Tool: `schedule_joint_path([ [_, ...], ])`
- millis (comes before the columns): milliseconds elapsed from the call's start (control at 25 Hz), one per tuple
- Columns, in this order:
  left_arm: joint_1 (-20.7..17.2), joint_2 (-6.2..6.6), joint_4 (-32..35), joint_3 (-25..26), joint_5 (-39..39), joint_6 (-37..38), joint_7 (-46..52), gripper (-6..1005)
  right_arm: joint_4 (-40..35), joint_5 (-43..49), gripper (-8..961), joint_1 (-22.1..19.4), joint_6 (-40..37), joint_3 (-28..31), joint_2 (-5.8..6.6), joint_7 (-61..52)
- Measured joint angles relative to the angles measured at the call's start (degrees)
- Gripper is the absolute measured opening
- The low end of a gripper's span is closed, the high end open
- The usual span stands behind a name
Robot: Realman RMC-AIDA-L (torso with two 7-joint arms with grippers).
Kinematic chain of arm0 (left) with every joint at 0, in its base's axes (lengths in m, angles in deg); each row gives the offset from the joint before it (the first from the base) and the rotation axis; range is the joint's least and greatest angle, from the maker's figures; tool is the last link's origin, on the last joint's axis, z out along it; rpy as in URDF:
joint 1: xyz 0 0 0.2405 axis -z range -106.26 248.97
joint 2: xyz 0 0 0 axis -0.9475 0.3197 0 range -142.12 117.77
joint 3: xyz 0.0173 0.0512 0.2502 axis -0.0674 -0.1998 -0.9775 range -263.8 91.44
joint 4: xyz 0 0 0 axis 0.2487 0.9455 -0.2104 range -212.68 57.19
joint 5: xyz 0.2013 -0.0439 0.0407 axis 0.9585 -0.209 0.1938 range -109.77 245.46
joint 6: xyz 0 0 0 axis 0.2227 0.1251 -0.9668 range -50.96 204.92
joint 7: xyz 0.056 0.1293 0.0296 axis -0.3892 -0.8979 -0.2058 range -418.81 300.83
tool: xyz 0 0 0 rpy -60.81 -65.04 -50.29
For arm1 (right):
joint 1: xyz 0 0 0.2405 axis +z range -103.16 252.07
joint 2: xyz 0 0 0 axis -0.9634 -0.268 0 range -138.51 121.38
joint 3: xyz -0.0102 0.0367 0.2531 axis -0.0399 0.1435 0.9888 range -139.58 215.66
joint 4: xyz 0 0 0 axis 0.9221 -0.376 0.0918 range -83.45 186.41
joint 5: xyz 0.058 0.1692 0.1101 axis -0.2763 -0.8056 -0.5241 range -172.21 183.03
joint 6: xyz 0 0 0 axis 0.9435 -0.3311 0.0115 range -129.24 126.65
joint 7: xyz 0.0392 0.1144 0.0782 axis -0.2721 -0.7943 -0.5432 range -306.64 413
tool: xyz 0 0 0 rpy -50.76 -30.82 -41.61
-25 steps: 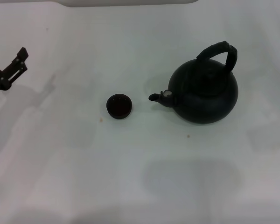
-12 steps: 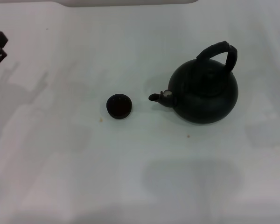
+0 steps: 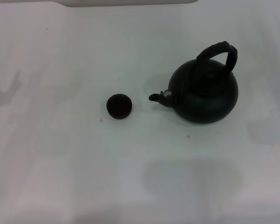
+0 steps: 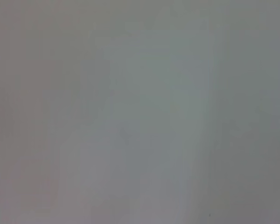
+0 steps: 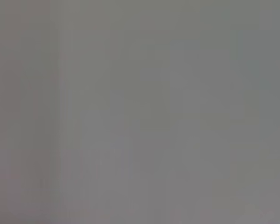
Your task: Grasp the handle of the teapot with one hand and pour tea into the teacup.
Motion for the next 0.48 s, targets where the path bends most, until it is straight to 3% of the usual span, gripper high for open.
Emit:
schedule_joint_path([
  [280, 1.28, 0.04, -0.15, -0.36, 1.1, -3.07, 1.96, 876, -0.1, -0.18, 576, 0.27, 1.38, -0.22, 0.03, 3.16],
  [480, 3.72, 0.52, 0.24, -0.42, 6.29, -7.57, 4.67, 876, 0.58, -0.29, 577, 0.44, 1.91, -0.25, -0.04, 3.31],
])
